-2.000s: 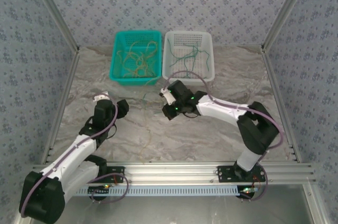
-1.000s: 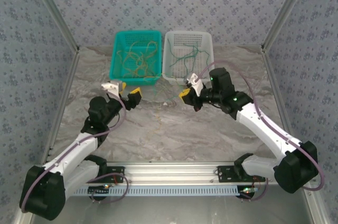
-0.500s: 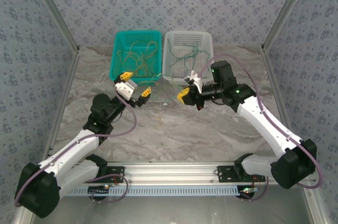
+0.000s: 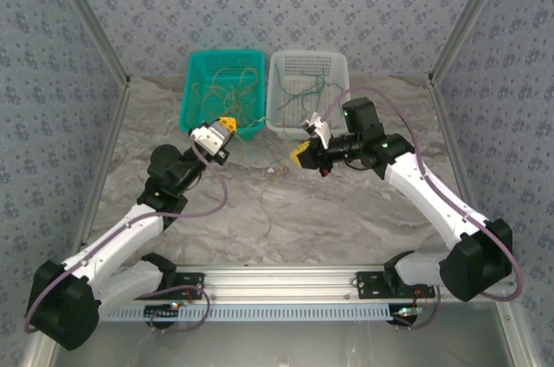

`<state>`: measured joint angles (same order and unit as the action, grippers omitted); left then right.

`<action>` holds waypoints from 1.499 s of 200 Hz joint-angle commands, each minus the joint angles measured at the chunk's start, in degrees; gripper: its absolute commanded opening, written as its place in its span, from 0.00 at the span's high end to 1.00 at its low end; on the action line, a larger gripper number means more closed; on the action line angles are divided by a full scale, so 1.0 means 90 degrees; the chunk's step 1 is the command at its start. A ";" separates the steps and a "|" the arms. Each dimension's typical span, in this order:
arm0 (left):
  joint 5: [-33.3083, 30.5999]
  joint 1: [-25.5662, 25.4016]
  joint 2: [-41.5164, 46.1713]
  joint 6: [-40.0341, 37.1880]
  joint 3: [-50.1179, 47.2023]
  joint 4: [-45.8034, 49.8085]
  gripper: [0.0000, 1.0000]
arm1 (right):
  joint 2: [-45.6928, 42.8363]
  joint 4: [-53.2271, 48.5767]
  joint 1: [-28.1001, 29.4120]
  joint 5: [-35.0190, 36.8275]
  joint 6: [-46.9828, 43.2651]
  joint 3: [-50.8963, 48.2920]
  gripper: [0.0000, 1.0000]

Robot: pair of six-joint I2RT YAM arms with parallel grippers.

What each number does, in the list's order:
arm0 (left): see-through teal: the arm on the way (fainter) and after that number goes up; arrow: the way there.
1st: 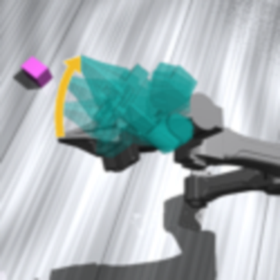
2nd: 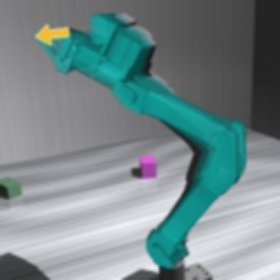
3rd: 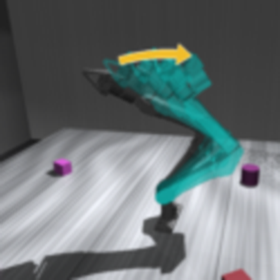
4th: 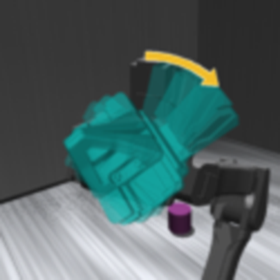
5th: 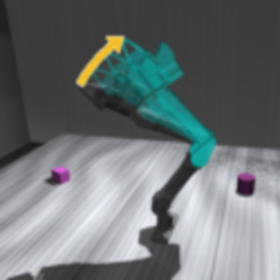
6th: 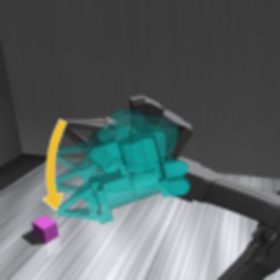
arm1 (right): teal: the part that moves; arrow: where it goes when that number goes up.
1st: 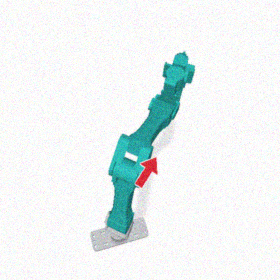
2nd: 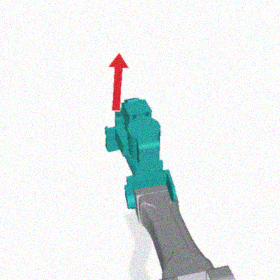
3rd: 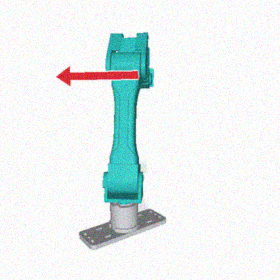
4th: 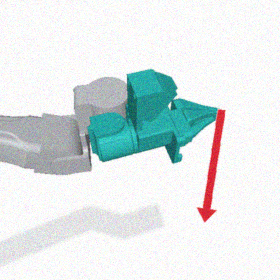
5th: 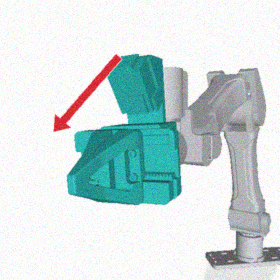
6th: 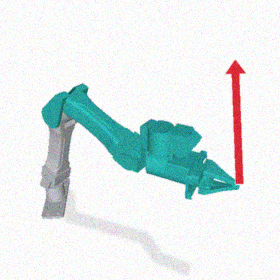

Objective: Untangle the cables

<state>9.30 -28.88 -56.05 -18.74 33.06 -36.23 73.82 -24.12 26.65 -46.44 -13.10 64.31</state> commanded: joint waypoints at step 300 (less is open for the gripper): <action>0.0737 0.1063 -0.0094 0.3235 0.1395 0.2240 1.00 | -0.0333 0.2475 0.0371 0.1340 0.1150 -0.0802 0.50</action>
<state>14.24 -16.73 -55.37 11.18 43.62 -17.82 72.18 -7.92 29.89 -24.21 -5.52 57.32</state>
